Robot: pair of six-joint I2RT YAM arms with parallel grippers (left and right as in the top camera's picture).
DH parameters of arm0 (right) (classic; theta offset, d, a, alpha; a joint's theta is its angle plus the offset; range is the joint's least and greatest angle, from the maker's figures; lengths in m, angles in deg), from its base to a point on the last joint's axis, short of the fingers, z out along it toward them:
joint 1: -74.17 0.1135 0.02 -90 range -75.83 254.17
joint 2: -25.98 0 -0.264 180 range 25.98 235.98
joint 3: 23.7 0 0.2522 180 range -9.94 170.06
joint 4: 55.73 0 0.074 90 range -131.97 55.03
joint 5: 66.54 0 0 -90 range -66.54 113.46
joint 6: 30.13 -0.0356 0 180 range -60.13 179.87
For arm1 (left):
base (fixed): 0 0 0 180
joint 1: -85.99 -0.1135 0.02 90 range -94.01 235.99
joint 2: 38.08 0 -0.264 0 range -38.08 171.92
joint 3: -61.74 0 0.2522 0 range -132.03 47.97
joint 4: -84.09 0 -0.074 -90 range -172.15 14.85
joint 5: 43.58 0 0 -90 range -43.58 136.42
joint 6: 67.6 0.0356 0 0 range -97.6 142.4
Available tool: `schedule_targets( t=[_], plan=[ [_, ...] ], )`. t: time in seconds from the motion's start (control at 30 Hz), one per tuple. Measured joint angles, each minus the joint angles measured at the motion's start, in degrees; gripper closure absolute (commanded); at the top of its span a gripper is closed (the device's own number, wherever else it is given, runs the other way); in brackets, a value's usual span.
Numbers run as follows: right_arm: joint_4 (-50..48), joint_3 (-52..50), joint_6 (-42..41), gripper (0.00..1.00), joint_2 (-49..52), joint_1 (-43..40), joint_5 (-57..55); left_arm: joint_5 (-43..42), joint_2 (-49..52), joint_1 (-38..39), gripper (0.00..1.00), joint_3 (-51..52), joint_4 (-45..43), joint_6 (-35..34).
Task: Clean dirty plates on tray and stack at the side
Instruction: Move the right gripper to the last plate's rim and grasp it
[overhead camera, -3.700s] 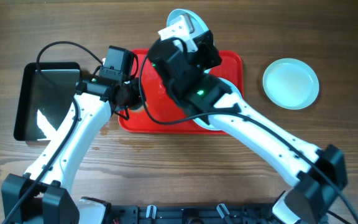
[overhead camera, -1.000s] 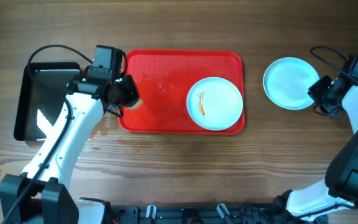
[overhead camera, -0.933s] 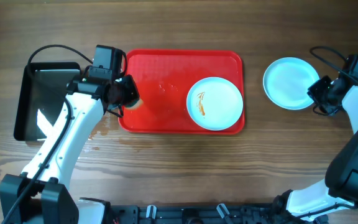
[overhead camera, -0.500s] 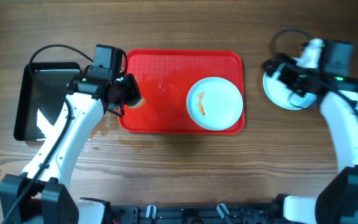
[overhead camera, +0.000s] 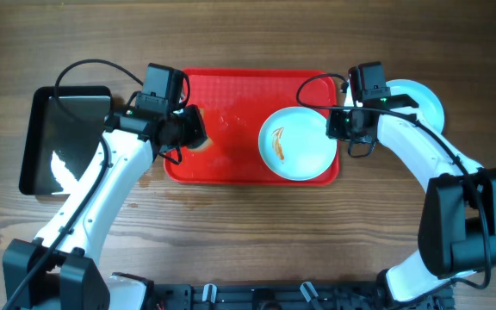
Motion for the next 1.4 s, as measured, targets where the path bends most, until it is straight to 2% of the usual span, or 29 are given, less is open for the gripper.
schedule_targets(
  t=[0.47, 0.9, 1.4],
  plan=[
    [7.08, 0.0, -1.38, 0.78, 0.0, 0.0, 0.74, 0.0, 0.0, 0.0, 0.96, 0.0, -0.17, 0.0],
    [7.06, -0.02, -1.81, 0.78, 0.0, 0.0, 1.27, 0.02, 0.0, 0.0, 0.96, 0.0, -0.17, 0.0],
    [2.47, -3.32, -2.69, 0.77, -0.02, 0.42, 5.88, 0.02, 0.0, 0.0, 0.96, 0.0, -0.17, 0.0]
  ],
)
